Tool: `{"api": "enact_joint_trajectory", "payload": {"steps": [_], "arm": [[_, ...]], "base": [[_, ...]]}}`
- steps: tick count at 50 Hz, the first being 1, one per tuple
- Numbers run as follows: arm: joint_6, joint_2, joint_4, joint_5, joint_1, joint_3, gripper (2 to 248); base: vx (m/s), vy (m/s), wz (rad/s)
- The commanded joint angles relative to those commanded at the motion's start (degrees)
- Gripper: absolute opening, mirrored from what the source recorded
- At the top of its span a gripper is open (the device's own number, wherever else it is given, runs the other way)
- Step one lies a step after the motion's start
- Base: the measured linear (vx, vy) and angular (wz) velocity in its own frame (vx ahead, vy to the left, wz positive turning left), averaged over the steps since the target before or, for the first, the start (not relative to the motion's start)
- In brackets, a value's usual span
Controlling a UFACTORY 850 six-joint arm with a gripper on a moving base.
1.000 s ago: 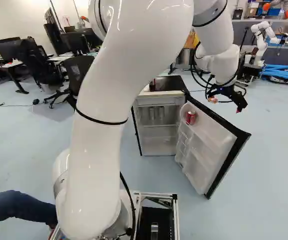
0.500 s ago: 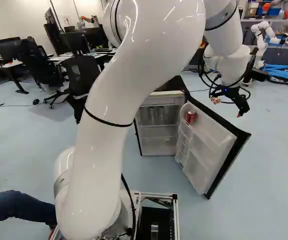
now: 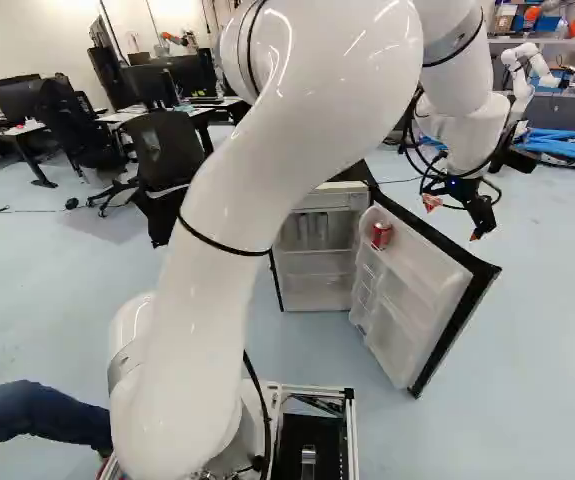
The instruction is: Grab a drink from the fridge
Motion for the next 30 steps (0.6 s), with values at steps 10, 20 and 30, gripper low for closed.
{"api": "enact_joint_trajectory", "payload": {"steps": [10, 20, 30], "arm": [[0.00, -1.44, 0.00, 0.00, 0.00, -0.45, 247], [0.00, -2.95, 0.00, 0.00, -0.01, -0.96, 247], [0.00, -4.33, 0.00, 0.00, -0.01, -1.46, 247]], "base": [[0.000, 0.000, 0.000], [0.000, 0.000, 0.000], [0.000, 0.000, 0.000]]}}
